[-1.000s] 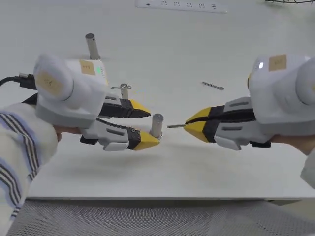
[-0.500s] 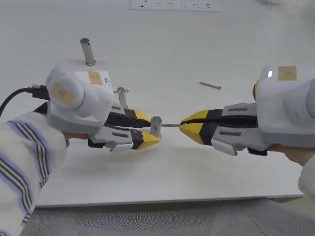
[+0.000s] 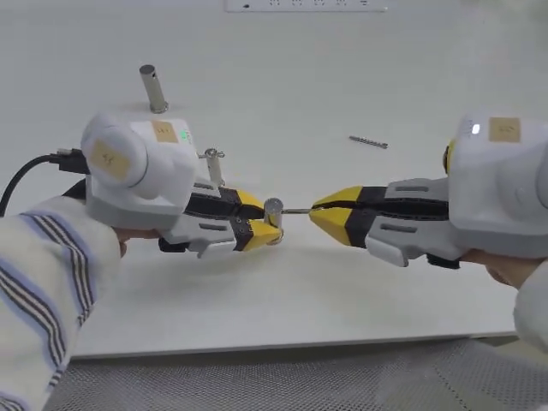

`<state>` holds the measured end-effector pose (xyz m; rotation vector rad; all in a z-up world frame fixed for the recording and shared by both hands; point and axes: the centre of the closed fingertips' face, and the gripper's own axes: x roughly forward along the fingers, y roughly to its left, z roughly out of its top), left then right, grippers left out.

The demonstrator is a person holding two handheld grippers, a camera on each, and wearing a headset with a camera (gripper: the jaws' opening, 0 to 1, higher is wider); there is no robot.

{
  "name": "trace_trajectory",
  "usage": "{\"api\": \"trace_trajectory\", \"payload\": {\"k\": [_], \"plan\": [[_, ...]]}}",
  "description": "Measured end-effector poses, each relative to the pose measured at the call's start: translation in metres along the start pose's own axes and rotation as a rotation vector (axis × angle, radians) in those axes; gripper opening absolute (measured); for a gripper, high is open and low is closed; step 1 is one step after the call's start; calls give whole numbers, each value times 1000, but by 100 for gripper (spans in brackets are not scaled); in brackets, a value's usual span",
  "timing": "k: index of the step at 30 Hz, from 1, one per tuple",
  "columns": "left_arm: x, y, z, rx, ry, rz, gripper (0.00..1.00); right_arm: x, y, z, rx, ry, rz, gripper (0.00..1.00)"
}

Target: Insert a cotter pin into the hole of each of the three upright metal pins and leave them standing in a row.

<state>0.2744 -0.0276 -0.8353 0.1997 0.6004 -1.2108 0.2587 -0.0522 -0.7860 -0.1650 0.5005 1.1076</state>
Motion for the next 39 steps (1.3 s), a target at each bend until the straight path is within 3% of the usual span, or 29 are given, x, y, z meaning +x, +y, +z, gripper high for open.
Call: {"api": "trace_trajectory", "payload": {"k": [16,39], "plan": [[-1,-2,0,-32,0,9,12,5,3,-16,-18,36,10,3],[-1,-6,-1,-35,-3,14,12,23,10,-8,-82,59,50,4]]}}
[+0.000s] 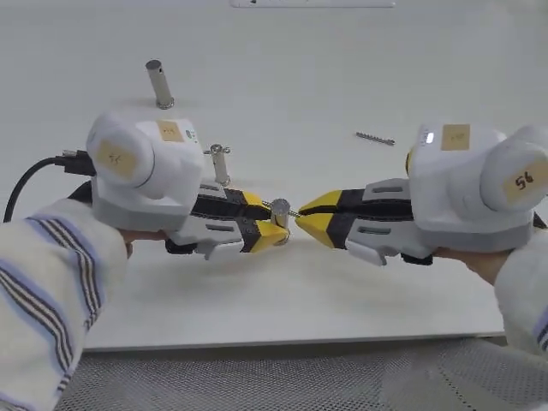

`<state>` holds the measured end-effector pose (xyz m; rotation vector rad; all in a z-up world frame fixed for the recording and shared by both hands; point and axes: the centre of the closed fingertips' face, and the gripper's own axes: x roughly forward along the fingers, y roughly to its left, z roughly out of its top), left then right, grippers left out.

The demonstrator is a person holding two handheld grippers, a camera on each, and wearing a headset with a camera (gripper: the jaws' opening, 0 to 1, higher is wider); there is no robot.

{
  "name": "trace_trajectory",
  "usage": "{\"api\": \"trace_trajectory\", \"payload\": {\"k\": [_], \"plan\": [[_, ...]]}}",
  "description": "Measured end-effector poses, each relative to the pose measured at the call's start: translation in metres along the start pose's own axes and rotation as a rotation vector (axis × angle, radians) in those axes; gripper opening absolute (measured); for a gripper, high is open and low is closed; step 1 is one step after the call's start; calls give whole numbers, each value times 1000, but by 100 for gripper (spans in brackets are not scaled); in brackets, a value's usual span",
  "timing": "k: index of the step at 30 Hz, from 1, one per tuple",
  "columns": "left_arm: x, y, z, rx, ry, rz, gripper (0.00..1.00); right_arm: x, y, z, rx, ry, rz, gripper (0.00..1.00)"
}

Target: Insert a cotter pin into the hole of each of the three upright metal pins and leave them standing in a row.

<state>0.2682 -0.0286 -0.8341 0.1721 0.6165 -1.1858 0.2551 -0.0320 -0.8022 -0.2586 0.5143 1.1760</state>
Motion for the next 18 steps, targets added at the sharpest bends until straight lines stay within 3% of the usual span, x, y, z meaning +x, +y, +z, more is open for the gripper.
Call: {"api": "trace_trajectory", "payload": {"k": [2,3,8,11,18], "plan": [[0,0,0,0,0,0,12,2,0,1,3,2,2,4],[0,0,0,0,0,-1,12,3,1,1,40,7,-2,4],[0,0,0,0,-1,-9,12,3,0,1,8,1,2,4],[0,0,1,3,1,-12,12,4,0,0,-54,-5,4,5],[0,1,1,4,2,-9,12,4,-1,1,-65,-11,8,10]]}}
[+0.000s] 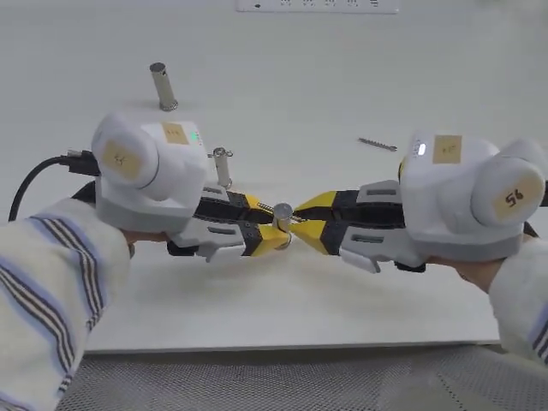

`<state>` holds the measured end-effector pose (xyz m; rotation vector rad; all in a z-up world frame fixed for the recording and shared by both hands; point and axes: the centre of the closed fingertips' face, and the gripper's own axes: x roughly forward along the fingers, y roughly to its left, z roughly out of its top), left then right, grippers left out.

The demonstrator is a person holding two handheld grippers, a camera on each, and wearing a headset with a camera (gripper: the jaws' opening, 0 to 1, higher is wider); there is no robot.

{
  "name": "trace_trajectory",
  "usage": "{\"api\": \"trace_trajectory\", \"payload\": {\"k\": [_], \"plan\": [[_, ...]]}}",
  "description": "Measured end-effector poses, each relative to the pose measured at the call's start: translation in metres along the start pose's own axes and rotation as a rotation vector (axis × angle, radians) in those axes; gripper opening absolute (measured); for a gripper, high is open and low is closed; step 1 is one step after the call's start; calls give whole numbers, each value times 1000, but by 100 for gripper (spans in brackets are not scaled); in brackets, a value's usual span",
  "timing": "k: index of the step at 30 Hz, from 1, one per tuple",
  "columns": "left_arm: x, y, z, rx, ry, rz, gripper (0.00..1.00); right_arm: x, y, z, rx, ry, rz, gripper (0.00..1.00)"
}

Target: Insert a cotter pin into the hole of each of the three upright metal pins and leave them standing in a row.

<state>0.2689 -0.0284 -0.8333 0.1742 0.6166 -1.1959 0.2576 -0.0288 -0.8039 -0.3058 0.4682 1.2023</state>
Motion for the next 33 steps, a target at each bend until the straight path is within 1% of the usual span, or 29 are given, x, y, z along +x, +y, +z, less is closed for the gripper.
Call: {"api": "trace_trajectory", "payload": {"k": [5,9,13,16,20,26,30,33], "plan": [[0,0,0,4,1,3,12,-2,-2,-3,-8,17,-1,10],[0,1,0,6,0,5,12,-4,-4,-9,-8,48,-4,9],[0,1,0,6,0,6,12,-7,-4,-9,8,43,-2,4],[0,1,0,5,0,8,12,-6,-4,-8,8,41,-1,3],[0,1,0,6,1,13,12,-3,-4,-6,4,43,8,3],[-1,2,-1,4,2,16,12,-2,-3,-6,-3,43,8,3],[-1,2,-1,2,3,14,12,-2,-2,-7,-10,47,14,5],[-1,1,-1,6,3,15,12,-1,-1,-8,-9,52,16,9]]}}
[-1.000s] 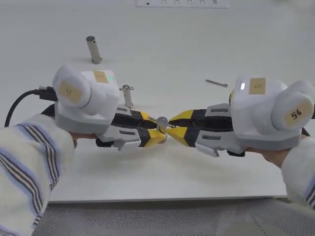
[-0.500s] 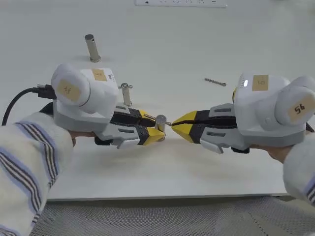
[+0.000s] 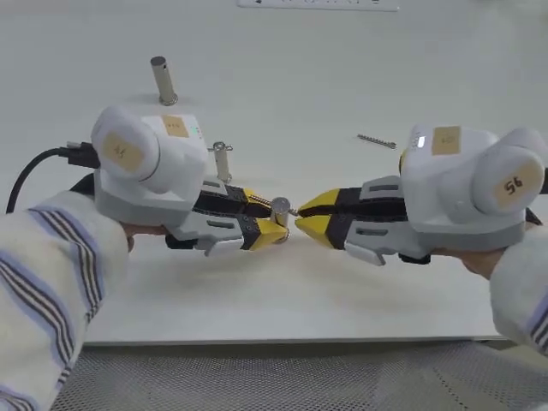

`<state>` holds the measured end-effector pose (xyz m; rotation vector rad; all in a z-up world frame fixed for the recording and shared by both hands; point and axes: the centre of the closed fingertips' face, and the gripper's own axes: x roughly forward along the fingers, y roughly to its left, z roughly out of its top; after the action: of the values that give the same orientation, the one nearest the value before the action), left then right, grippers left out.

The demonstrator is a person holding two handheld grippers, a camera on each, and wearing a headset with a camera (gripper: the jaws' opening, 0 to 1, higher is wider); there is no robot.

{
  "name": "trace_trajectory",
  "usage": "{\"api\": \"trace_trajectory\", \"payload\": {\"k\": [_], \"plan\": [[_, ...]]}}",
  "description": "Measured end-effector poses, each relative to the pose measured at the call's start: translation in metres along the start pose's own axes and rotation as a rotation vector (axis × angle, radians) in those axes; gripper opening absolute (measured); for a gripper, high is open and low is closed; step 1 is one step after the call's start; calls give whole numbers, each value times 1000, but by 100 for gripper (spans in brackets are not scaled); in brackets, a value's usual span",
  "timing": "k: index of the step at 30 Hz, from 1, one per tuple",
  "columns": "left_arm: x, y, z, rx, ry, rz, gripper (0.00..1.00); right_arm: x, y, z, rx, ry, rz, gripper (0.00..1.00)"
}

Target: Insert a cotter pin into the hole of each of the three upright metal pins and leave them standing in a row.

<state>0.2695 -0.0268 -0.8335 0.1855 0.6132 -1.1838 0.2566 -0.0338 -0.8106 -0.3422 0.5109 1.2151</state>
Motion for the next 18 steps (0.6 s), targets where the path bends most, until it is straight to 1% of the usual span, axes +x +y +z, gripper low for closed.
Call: {"api": "trace_trajectory", "payload": {"k": [2,6,8,12,15,18], "plan": [[-1,0,0,0,-1,-1,12,1,1,1,12,-5,4,10],[-2,0,0,5,0,1,13,5,0,4,11,-12,1,14],[-3,0,-2,9,6,3,14,7,0,5,22,-17,3,17],[-4,0,-7,18,26,1,19,11,0,8,30,-27,6,18],[-8,-3,-15,-4,56,-19,23,16,-1,8,29,-25,8,21],[-13,-2,-20,-2,69,-9,27,20,-1,10,27,-23,14,24]]}}
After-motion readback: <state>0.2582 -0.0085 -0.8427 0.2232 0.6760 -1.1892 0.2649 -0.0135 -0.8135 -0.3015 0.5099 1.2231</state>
